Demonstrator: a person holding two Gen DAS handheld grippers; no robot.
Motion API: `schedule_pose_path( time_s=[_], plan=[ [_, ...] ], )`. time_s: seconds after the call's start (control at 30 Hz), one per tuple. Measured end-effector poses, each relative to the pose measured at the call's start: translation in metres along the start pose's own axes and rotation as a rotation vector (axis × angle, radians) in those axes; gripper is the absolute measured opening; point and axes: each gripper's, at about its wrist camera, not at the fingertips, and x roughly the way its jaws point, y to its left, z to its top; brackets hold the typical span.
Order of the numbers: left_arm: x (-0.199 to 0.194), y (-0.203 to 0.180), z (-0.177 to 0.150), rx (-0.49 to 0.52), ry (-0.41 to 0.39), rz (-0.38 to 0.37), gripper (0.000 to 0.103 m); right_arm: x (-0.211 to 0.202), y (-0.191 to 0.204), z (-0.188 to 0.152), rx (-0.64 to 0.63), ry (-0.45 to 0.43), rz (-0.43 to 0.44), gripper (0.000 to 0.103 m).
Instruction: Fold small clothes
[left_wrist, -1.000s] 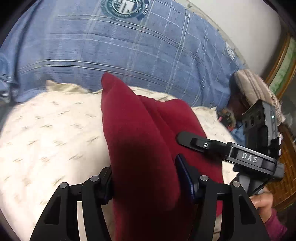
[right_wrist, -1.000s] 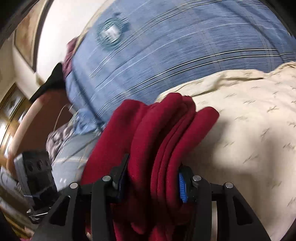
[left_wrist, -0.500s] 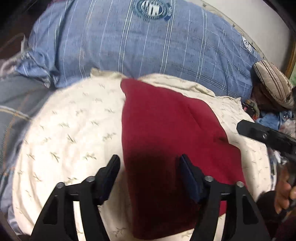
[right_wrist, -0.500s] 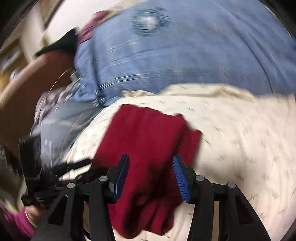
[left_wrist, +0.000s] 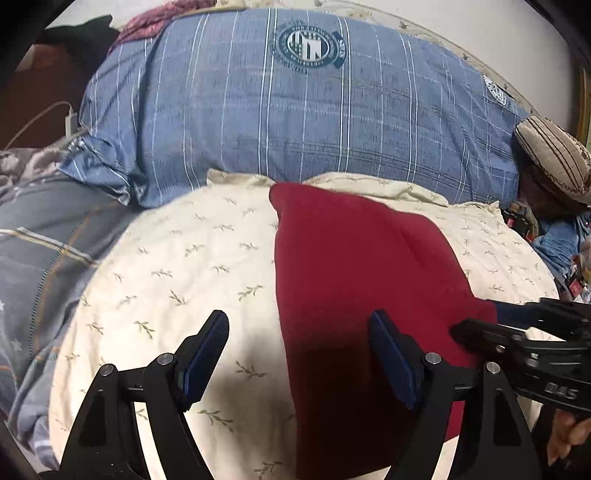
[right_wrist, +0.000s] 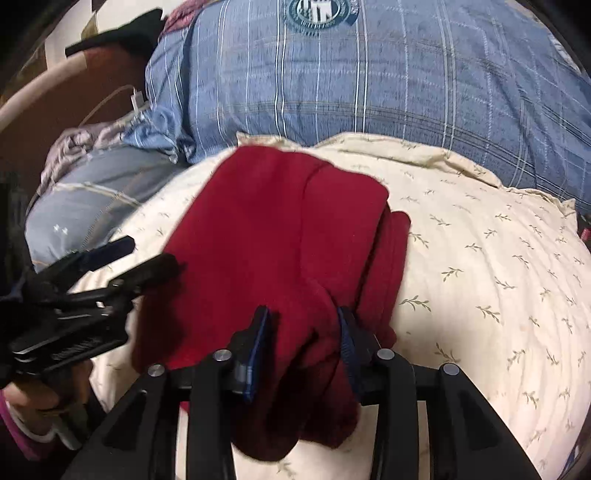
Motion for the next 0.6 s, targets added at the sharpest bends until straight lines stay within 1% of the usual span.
schedule_pose_path(
  time_s=[0.13, 0.17, 0.2, 0.33, 0.4, 0.53, 0.6],
  plan=[
    [-0.022, -0.006, -0.008, 0.025, -0.054, 0.033, 0.078, -0.02, 0.001, -0.001, 0.065, -0.081, -0.007, 0.066],
    [-0.028, -0.008, -0.01, 0.034, -0.068, 0.04, 0.078, -0.021, 0.001, -0.001, 0.073, -0.086, -0.012, 0.072],
    [-0.033, -0.008, -0.012, 0.041, -0.079, 0.045, 0.078, -0.022, 0.002, 0.0, 0.078, -0.092, -0.017, 0.074],
    [-0.051, -0.007, -0.02, 0.037, -0.127, 0.025, 0.078, -0.025, 0.009, 0.0, 0.06, -0.106, -0.064, 0.074],
    [-0.055, -0.003, -0.023, 0.031, -0.133, 0.024, 0.078, -0.028, 0.011, -0.002, 0.061, -0.113, -0.077, 0.075],
    [-0.056, 0.001, -0.025, 0.028, -0.13, 0.044, 0.078, -0.035, 0.009, -0.004, 0.082, -0.142, -0.095, 0.076],
    [-0.054, 0.005, -0.023, 0.015, -0.121, 0.046, 0.078, -0.035, 0.009, -0.005, 0.084, -0.151, -0.117, 0.083]
  ],
)
